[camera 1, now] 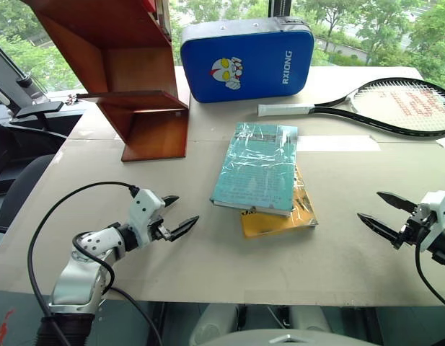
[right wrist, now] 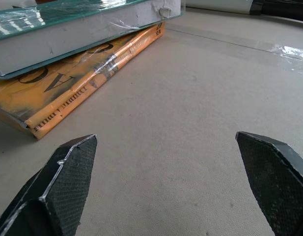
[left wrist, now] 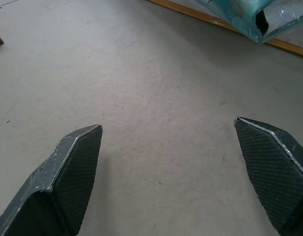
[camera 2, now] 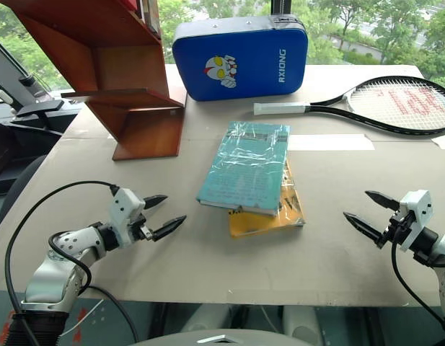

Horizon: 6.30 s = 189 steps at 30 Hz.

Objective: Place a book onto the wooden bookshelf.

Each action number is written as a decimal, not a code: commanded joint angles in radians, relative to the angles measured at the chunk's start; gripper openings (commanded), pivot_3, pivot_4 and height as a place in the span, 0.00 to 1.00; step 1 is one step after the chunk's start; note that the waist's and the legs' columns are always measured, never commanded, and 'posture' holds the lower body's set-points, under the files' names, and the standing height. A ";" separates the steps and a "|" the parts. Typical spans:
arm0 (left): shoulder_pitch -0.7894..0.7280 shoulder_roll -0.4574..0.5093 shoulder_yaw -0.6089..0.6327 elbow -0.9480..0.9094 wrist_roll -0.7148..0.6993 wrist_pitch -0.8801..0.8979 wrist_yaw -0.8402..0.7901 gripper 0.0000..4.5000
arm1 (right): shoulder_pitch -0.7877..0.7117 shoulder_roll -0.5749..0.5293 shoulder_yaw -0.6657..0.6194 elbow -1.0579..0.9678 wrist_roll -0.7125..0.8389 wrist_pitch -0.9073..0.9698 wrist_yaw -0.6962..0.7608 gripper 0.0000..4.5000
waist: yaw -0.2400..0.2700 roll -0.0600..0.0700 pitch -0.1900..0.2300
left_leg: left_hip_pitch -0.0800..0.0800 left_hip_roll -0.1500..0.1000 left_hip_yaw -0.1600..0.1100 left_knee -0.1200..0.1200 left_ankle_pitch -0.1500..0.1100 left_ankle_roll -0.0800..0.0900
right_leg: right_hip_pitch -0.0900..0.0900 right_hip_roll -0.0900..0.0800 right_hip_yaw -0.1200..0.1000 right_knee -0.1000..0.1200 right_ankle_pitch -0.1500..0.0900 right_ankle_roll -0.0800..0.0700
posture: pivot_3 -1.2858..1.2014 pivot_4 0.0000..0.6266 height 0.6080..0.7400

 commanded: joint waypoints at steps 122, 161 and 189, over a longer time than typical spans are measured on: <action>-0.587 0.670 0.004 0.416 0.713 -0.531 0.297 0.99 | -0.584 0.024 0.010 -0.257 0.384 0.419 -0.143 1.00 | -0.033 -0.011 0.006 | -0.012 0.002 0.014 0.001 0.000 0.000 | -0.019 0.000 0.003 0.008 0.001 0.000 | 0.52 0.24 1.00; -0.895 -0.549 -0.111 0.835 0.349 -0.611 0.656 0.99 | -0.544 -0.006 -0.018 -0.297 0.332 0.404 -0.152 1.00 | 0.005 -0.016 0.004 | -0.008 0.002 0.020 0.017 -0.002 0.003 | -0.014 -0.005 -0.004 0.018 0.003 -0.003 | 0.52 0.24 1.00; -1.075 -0.547 -0.107 1.100 0.480 -0.886 1.101 0.02 | -0.543 -0.013 -0.026 -0.316 0.381 0.419 -0.163 1.00 | -0.001 -0.017 0.004 | -0.012 0.002 0.026 0.017 -0.002 0.004 | -0.021 -0.006 -0.002 0.020 0.004 -0.001 | 0.52 0.24 1.00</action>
